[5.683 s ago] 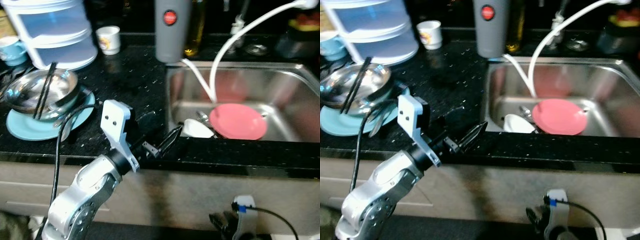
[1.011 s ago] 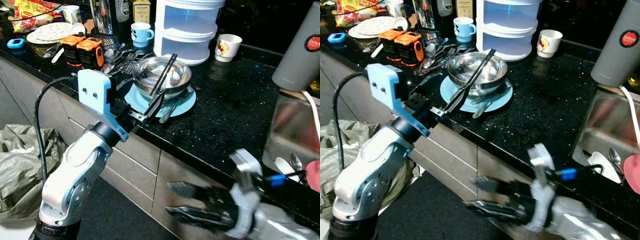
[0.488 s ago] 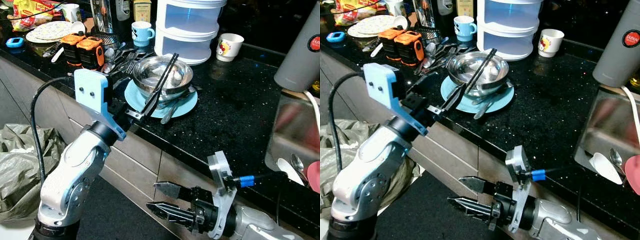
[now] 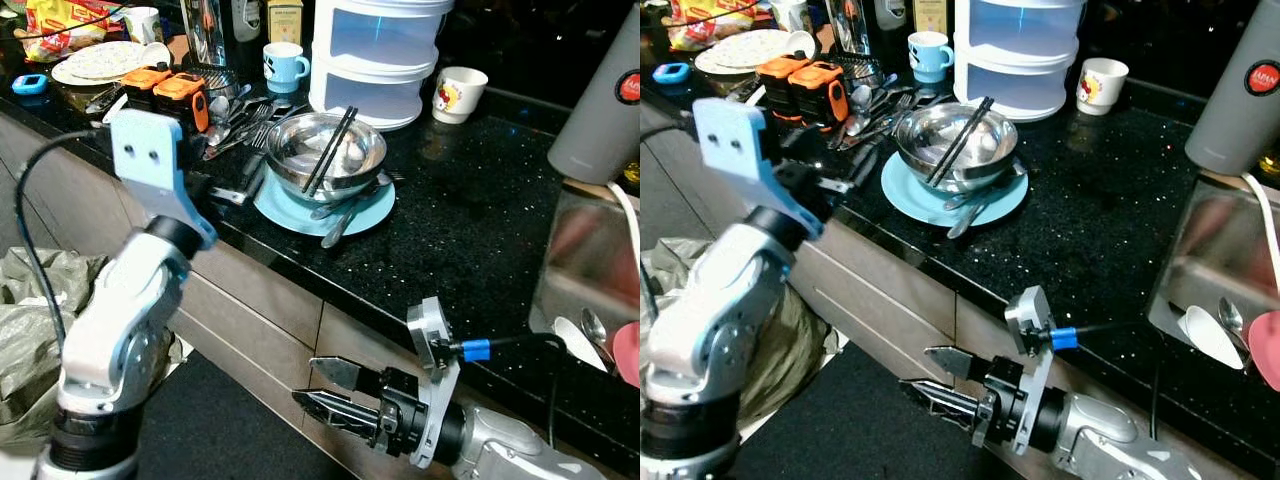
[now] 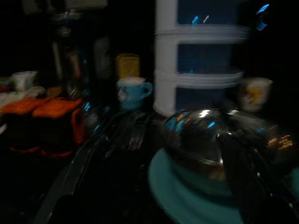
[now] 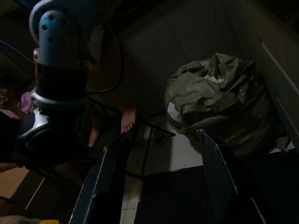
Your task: Kitchen organization
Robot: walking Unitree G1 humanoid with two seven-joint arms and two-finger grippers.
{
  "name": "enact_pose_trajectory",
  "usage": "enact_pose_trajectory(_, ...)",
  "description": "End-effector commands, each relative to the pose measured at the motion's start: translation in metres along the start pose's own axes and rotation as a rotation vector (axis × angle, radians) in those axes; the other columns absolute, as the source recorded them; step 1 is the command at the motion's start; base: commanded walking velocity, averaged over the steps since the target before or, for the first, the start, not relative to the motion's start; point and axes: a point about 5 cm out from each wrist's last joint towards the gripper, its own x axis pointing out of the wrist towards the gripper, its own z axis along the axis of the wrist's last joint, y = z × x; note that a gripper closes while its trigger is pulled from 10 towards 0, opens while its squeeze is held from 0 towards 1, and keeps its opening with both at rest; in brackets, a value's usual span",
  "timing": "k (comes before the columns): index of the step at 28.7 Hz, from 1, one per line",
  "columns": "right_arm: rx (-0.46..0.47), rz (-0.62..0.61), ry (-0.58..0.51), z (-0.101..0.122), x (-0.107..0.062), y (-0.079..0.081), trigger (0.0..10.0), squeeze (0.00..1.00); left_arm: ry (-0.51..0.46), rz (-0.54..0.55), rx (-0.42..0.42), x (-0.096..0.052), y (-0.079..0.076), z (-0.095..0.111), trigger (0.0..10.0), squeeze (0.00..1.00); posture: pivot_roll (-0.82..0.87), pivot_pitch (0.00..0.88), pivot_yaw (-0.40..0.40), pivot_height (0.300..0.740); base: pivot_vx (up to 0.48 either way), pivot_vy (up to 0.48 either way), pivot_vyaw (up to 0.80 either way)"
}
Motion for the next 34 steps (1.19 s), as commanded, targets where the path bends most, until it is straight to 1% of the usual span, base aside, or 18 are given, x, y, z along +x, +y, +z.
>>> enact_pose_trajectory(1,0.02,-0.01,0.007,-0.001,-0.001,-0.002,10.0,0.0,0.042,0.024,0.019,0.001,0.005,-0.005,10.0,0.0,0.02,0.069,-0.014,0.74,0.0,0.0,0.0)
enact_pose_trajectory(3,0.033,-0.009,0.01,-0.002,-0.002,-0.002,10.0,0.0,0.066,0.014,0.019,0.007,0.007,-0.007,10.0,0.0,0.02,0.067,-0.017,0.74,0.0,0.0,0.0)
enact_pose_trajectory(4,0.037,-0.008,0.012,-0.002,-0.002,-0.002,10.0,0.0,0.075,-0.004,0.002,0.011,0.007,-0.006,10.0,0.0,0.01,0.066,-0.017,0.74,0.0,0.0,0.0)
enact_pose_trajectory(7,0.038,-0.007,0.014,-0.002,-0.002,-0.002,10.0,0.0,0.076,-0.018,-0.005,0.014,0.006,-0.005,10.0,0.0,0.01,0.064,-0.019,0.74,0.0,0.0,0.0)
enact_pose_trajectory(8,0.043,-0.009,0.018,-0.003,-0.003,-0.001,10.0,0.0,0.069,-0.069,-0.045,0.023,0.001,-0.001,10.0,0.0,0.0,0.065,-0.019,0.74,0.0,0.0,0.0)
enact_pose_trajectory(10,0.044,-0.012,0.019,-0.003,-0.004,0.0,10.0,0.0,0.063,-0.106,-0.078,0.029,-0.004,0.002,10.0,0.0,0.0,0.067,-0.018,0.74,0.0,0.0,0.0)
enact_pose_trajectory(12,0.045,-0.015,0.018,-0.002,-0.004,0.001,10.0,0.0,0.056,-0.117,-0.081,0.032,-0.005,0.003,10.0,0.0,-0.01,0.069,-0.018,0.74,0.0,0.0,0.0)
enact_pose_trajectory(15,0.05,-0.023,0.017,-0.001,-0.005,0.002,10.0,0.0,0.032,-0.149,-0.1,0.043,-0.006,0.012,10.0,0.0,-0.02,0.077,-0.016,0.74,0.0,0.0,0.0)
enact_pose_trajectory(18,0.054,-0.031,0.015,0.0,-0.007,0.002,10.0,0.0,0.038,-0.165,-0.107,0.054,-0.001,0.021,10.0,0.0,-0.02,0.086,-0.018,0.74,0.0,0.0,0.0)
enact_pose_trajectory(19,0.054,-0.031,0.015,0.0,-0.007,0.002,10.0,0.0,0.038,-0.165,-0.107,0.054,-0.001,0.021,10.0,0.0,-0.02,0.086,-0.018,0.74,0.0,0.0,0.0)
enact_pose_trajectory(23,0.06,-0.033,0.02,0.001,-0.009,0.003,10.0,0.0,0.095,-0.179,-0.093,0.068,0.009,0.021,10.0,0.0,-0.03,0.096,-0.022,0.74,0.0,0.0,0.0)
enact_pose_trajectory(26,0.06,-0.033,0.032,0.002,-0.012,0.005,10.0,0.0,0.135,-0.218,-0.142,0.077,0.014,0.021,10.0,0.0,-0.05,0.11,-0.026,0.74,0.0,0.0,0.0)
enact_pose_trajectory(28,0.06,-0.033,0.032,0.002,-0.012,0.005,10.0,0.0,0.135,-0.218,-0.142,0.077,0.014,0.021,10.0,0.0,-0.05,0.11,-0.026,0.74,0.0,0.0,0.0)
enact_pose_trajectory(29,0.06,-0.033,0.036,0.002,-0.013,0.006,10.0,0.0,0.144,-0.219,-0.163,0.081,0.017,0.021,10.0,0.0,-0.05,0.111,-0.027,0.74,0.0,0.0,0.0)
enact_pose_trajectory(30,0.06,-0.038,0.042,0.002,-0.015,0.007,10.0,0.0,0.162,-0.206,-0.182,0.09,0.026,0.024,10.0,0.0,-0.06,0.12,-0.029,0.74,0.0,0.0,0.0)
enact_pose_trajectory(33,0.061,-0.041,0.044,0.003,-0.016,0.007,10.0,0.0,0.166,-0.201,-0.185,0.093,0.029,0.025,10.0,0.0,-0.06,0.122,-0.03,0.74,0.0,0.0,0.0)
enact_pose_trajectory(34,0.061,-0.045,0.049,0.003,-0.017,0.008,10.0,0.0,0.176,-0.206,-0.186,0.098,0.032,0.029,10.0,0.0,-0.07,0.129,-0.031,0.74,0.0,0.0,0.0)
